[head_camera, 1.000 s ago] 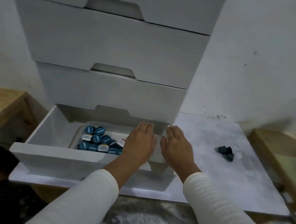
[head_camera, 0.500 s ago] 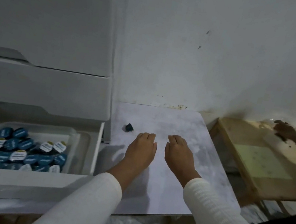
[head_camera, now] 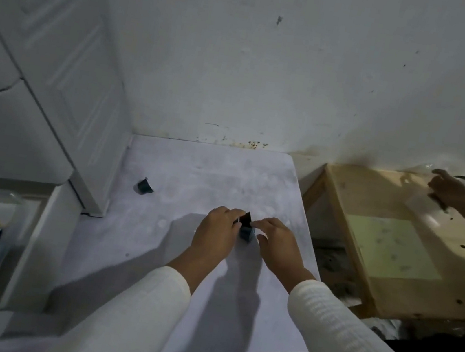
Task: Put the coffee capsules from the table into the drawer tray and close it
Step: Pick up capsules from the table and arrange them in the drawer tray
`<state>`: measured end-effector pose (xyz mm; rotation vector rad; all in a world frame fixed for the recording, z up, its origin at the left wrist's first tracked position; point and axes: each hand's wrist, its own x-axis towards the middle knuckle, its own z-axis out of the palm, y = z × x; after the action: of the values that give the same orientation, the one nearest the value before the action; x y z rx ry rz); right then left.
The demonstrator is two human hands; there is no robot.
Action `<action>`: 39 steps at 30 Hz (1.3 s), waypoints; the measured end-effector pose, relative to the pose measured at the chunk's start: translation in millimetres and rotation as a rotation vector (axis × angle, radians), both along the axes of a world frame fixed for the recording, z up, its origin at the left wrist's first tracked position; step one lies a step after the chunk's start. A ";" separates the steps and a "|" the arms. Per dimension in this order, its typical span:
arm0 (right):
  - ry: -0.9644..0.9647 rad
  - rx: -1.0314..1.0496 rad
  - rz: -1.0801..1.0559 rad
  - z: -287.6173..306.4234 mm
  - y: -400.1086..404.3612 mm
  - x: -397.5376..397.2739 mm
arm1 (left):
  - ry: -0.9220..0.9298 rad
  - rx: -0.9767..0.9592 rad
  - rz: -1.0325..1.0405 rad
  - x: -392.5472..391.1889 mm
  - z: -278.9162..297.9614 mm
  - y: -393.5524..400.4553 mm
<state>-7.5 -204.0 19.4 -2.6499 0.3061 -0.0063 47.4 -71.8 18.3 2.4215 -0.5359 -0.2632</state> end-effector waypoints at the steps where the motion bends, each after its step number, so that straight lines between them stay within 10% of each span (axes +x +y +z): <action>1: 0.002 0.018 0.006 -3.9 -2.1 1.5 | 0.008 0.011 0.002 3.0 -3.8 -3.6; 39: -0.055 0.766 -0.201 27.6 38.8 51.1 | 0.155 -0.378 0.492 35.3 33.2 68.1</action>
<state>43.6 -165.2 47.0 -1.8521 0.4483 -0.0217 82.7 -3.6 51.5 2.0591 0.0840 -0.1213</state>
